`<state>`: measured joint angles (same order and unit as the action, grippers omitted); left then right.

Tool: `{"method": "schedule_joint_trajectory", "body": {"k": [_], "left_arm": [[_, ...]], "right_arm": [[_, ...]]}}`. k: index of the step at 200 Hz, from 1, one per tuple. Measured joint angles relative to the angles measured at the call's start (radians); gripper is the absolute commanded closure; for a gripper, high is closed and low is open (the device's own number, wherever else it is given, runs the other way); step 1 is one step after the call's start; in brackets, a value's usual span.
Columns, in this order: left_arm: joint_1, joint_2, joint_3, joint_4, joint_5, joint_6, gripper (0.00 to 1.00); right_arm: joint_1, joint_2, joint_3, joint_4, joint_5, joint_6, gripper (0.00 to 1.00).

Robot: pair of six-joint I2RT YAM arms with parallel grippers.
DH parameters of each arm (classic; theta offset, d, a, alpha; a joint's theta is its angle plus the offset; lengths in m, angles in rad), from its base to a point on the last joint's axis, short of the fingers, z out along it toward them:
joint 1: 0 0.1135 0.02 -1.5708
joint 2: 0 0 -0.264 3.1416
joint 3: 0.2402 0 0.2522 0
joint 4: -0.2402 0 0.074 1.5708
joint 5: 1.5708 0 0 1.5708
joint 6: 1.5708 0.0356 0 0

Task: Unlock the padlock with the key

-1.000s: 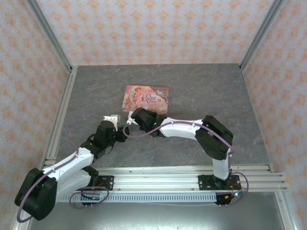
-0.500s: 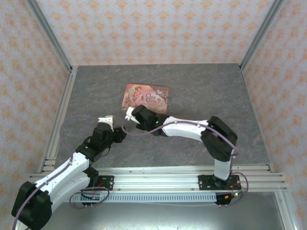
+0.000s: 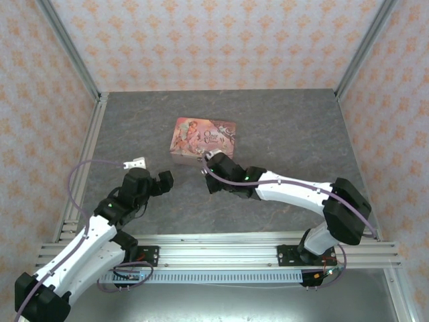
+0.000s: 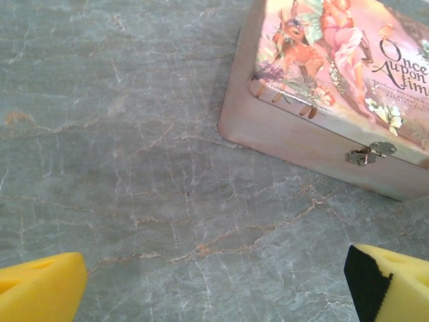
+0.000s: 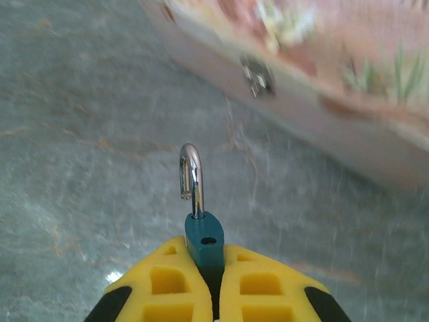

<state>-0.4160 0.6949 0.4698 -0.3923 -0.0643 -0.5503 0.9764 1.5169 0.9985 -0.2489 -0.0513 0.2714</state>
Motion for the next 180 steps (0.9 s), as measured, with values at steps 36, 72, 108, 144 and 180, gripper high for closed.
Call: {"method": "schedule_joint_trajectory", "body": {"k": [36, 72, 108, 144, 180], "left_arm": [[0.0, 0.045, 0.006, -0.043, 0.005, -0.024, 0.0], [0.0, 0.05, 0.006, -0.058, 0.024, -0.036, 0.0], [0.0, 0.05, 0.006, -0.068, 0.043, -0.037, 0.0], [0.0, 0.05, 0.006, -0.071, 0.057, -0.035, 0.0], [0.0, 0.054, 0.027, -0.102, 0.056, -0.017, 0.0]], "right_arm": [[-0.069, 0.04, -0.072, 0.011, -0.132, 0.183, 1.0], [-0.112, 0.115, -0.086, 0.03, -0.218, 0.272, 1.0], [-0.173, 0.151, -0.087, 0.039, -0.247, 0.294, 0.89], [-0.188, 0.167, -0.087, 0.012, -0.217, 0.294, 0.63], [-0.187, 0.138, -0.085, -0.043, -0.154, 0.273, 0.46]]}}
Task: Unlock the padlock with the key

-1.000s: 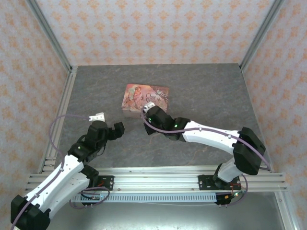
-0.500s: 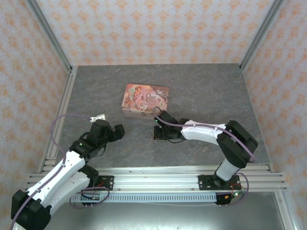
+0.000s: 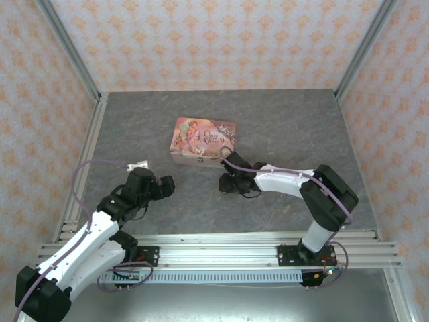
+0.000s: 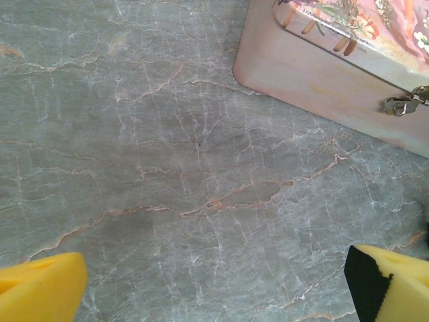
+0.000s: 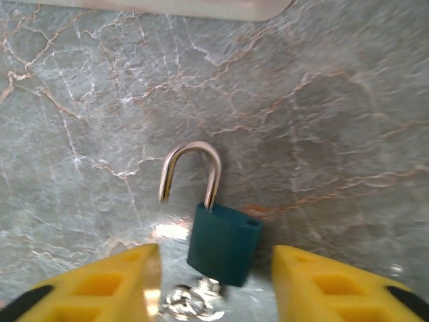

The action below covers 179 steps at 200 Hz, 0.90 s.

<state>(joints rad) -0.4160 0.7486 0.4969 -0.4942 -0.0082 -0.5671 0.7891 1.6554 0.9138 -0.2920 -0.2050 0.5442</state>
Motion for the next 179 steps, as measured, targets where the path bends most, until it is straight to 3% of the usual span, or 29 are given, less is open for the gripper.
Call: {"method": "schedule_joint_trajectory", "body": {"k": [35, 40, 45, 75, 103, 143, 179], "left_arm": [[0.008, 0.061, 0.148, -0.047, -0.005, 0.089, 0.0], [0.013, 0.078, 0.177, -0.056, -0.005, 0.104, 0.0], [0.02, 0.098, 0.209, -0.061, -0.007, 0.126, 0.0], [0.078, 0.254, 0.411, -0.075, -0.009, 0.256, 0.0], [0.136, 0.362, 0.459, -0.024, -0.031, 0.366, 0.0], [0.215, 0.413, 0.353, 0.156, -0.066, 0.512, 0.0], [0.266, 0.45, 0.188, 0.381, -0.084, 0.549, 0.0]], "right_arm": [[-0.002, -0.119, 0.031, -0.098, 0.114, -0.028, 0.24], [-0.004, -0.141, 0.037, -0.111, 0.132, -0.041, 0.06], [-0.008, -0.164, 0.044, -0.124, 0.152, -0.043, 0.0], [-0.084, -0.309, 0.083, -0.19, 0.282, -0.092, 0.0], [-0.194, -0.432, 0.056, -0.173, 0.418, -0.175, 0.0], [-0.422, -0.623, -0.205, 0.087, 0.518, -0.346, 0.0], [-0.645, -0.574, -0.37, 0.269, 0.514, -0.42, 0.0]]}}
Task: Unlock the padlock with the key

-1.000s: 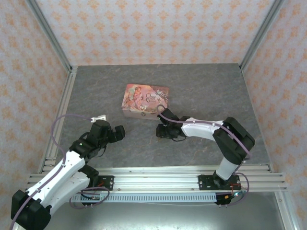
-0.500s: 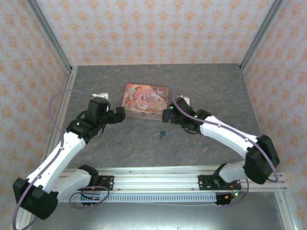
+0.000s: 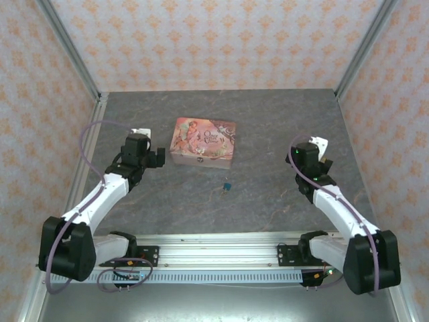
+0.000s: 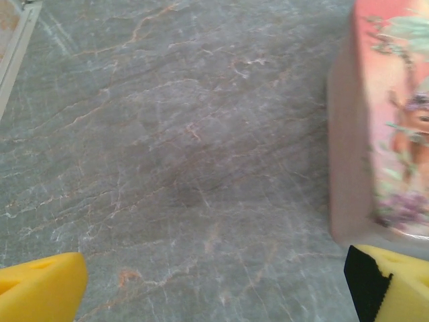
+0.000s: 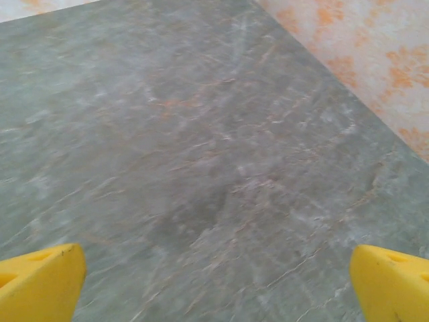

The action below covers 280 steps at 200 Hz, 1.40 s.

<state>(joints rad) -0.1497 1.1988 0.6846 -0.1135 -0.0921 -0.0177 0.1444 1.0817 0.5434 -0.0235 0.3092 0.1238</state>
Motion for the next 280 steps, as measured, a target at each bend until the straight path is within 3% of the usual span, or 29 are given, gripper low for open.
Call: {"method": "schedule_joint_trajectory", "body": {"k": [38, 97, 134, 189, 280], "left_arm": [[0.033, 0.1, -0.082, 0.248, -0.029, 0.001, 0.0], [0.055, 0.161, -0.269, 0.658, -0.033, 0.039, 0.0], [0.061, 0.277, -0.306, 0.779, -0.012, 0.05, 0.0], [0.107, 0.303, -0.275, 0.812, 0.014, 0.042, 0.0], [0.106, 0.303, -0.274, 0.821, 0.031, 0.042, 0.0]], "right_arm": [[-0.074, 0.077, -0.188, 0.356, -0.005, -0.018, 0.0], [-0.074, 0.219, -0.265, 0.756, -0.047, -0.091, 0.0], [-0.074, 0.377, -0.271, 0.945, -0.051, -0.115, 0.0], [-0.074, 0.445, -0.158, 0.883, -0.048, -0.119, 0.0], [-0.074, 0.445, -0.155, 0.853, -0.048, -0.119, 0.0]]}}
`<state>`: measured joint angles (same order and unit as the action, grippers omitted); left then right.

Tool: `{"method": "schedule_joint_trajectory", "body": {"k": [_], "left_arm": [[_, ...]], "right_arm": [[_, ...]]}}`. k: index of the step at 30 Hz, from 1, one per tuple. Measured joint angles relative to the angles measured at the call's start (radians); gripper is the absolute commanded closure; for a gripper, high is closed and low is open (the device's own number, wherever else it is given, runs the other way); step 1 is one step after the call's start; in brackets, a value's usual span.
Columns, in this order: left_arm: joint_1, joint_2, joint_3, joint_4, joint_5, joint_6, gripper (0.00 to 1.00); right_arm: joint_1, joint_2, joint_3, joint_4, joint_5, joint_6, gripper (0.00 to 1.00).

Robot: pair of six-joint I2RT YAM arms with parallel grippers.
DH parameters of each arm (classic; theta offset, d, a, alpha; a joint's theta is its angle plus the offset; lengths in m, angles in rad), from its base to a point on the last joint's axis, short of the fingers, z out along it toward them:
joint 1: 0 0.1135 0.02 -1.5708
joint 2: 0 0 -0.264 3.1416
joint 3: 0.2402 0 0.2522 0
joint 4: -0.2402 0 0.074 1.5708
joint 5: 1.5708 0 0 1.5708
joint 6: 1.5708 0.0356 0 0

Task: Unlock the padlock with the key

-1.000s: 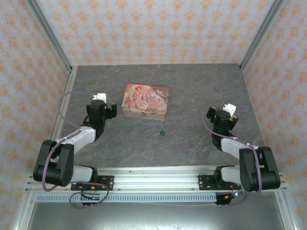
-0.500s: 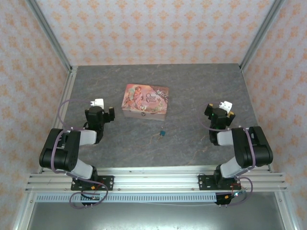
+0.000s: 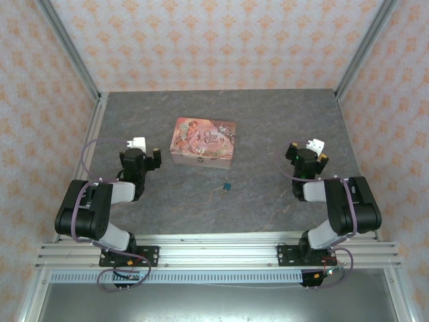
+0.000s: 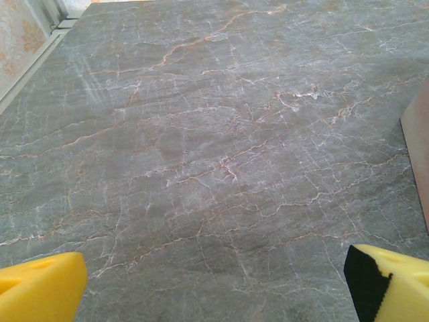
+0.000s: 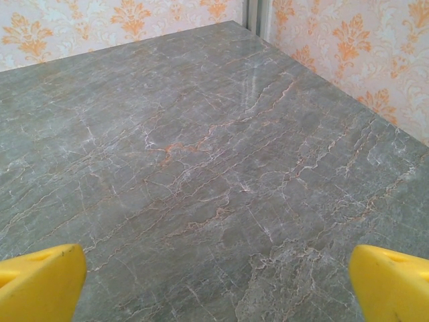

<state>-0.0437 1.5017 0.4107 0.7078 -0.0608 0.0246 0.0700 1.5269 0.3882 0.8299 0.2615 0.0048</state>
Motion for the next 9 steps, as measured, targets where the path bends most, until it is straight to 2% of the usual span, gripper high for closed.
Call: {"method": "schedule_joint_trajectory", "body": {"k": [9], "left_arm": [[0.0, 0.0, 0.0, 0.0, 0.0, 0.0, 0.0]], "right_arm": [[0.0, 0.0, 0.002, -0.005, -0.019, -0.007, 0.0]]}}
